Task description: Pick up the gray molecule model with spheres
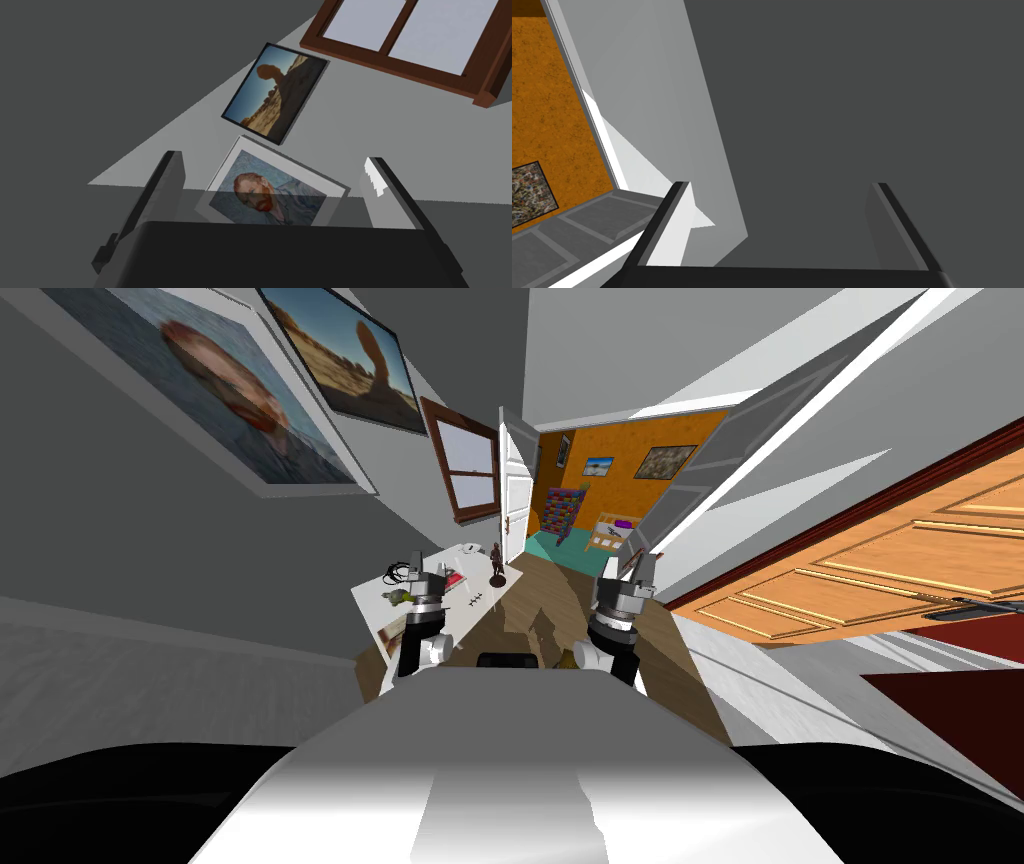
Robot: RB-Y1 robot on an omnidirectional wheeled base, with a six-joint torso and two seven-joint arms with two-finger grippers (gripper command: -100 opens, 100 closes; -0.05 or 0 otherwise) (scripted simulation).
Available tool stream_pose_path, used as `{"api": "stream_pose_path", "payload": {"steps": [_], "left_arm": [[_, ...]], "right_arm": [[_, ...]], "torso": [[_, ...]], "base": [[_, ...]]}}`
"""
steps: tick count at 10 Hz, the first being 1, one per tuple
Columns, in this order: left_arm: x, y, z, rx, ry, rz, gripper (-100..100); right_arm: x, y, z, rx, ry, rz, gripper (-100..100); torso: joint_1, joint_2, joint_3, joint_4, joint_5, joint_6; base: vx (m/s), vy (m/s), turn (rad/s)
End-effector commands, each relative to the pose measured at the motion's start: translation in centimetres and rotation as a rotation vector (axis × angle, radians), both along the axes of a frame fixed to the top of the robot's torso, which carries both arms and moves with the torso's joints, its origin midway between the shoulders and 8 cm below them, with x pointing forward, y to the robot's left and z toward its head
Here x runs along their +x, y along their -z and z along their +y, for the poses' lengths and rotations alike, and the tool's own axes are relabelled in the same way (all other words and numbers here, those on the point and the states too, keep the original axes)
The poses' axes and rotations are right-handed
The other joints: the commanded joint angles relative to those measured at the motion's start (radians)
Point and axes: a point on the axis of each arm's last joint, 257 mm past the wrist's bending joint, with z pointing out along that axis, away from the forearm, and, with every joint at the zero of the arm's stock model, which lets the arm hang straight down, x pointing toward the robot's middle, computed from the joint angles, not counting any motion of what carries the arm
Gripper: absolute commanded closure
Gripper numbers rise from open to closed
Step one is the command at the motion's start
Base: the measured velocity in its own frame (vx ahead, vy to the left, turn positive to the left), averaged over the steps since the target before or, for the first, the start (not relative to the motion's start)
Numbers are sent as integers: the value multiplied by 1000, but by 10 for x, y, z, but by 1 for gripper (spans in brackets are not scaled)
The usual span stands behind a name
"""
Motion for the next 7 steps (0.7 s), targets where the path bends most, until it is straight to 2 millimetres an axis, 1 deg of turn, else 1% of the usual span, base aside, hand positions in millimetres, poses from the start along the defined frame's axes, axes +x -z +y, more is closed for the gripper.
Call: {"api": "stream_pose_path", "payload": {"steps": [1, 4, 7], "left_arm": [[3, 6, -2, 29, 19, 23, -100], [13, 28, 0, 66, 55, 98, -100], [26, 61, 11, 55, 72, 205, -100]], "right_arm": [[0, 0, 0, 0, 0, 0, 0], [0, 0, 0, 0, 0, 0, 0], [0, 0, 0, 0, 0, 0, 0]], "torso": [[0, 0, 0, 0, 0, 0], [0, -1, -1, 0, 0, 0], [0, -2, -1, -1, 0, 0]], "base": [[5, -3, -22], [20, -6, -38], [31, -10, -65]]}}
